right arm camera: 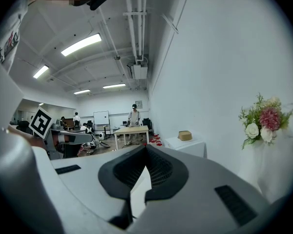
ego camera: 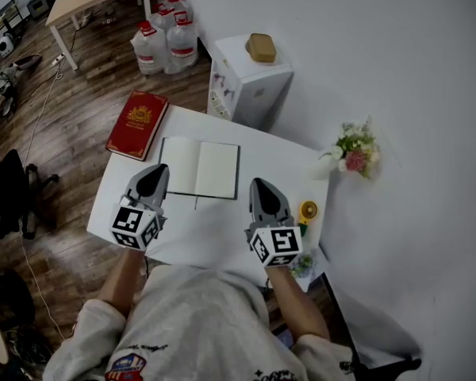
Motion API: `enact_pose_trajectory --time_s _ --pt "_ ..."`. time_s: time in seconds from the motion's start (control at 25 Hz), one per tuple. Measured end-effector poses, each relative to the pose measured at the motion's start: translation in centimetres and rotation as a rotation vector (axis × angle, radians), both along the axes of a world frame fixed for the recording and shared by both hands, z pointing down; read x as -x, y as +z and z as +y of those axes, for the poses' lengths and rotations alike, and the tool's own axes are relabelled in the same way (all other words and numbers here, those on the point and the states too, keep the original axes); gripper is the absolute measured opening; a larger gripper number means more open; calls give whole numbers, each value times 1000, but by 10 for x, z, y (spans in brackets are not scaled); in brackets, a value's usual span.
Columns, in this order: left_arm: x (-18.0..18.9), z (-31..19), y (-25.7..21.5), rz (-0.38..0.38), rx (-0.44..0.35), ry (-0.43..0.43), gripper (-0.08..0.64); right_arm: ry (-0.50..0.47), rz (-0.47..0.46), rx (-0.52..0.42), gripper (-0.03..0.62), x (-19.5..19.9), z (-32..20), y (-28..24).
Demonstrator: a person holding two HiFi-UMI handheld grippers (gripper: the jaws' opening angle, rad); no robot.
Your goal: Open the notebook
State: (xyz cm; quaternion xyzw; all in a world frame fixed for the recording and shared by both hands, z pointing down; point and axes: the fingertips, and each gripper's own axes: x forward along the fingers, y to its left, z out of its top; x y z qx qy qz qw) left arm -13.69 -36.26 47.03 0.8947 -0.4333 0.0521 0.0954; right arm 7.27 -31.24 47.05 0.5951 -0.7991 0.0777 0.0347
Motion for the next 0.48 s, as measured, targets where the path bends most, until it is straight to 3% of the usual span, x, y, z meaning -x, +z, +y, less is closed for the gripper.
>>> enact_pose_trajectory --time_s 0.48 --pt "-1 -5 12 6 26 -4 5 -6 3 22 -11 -1 -4 6"
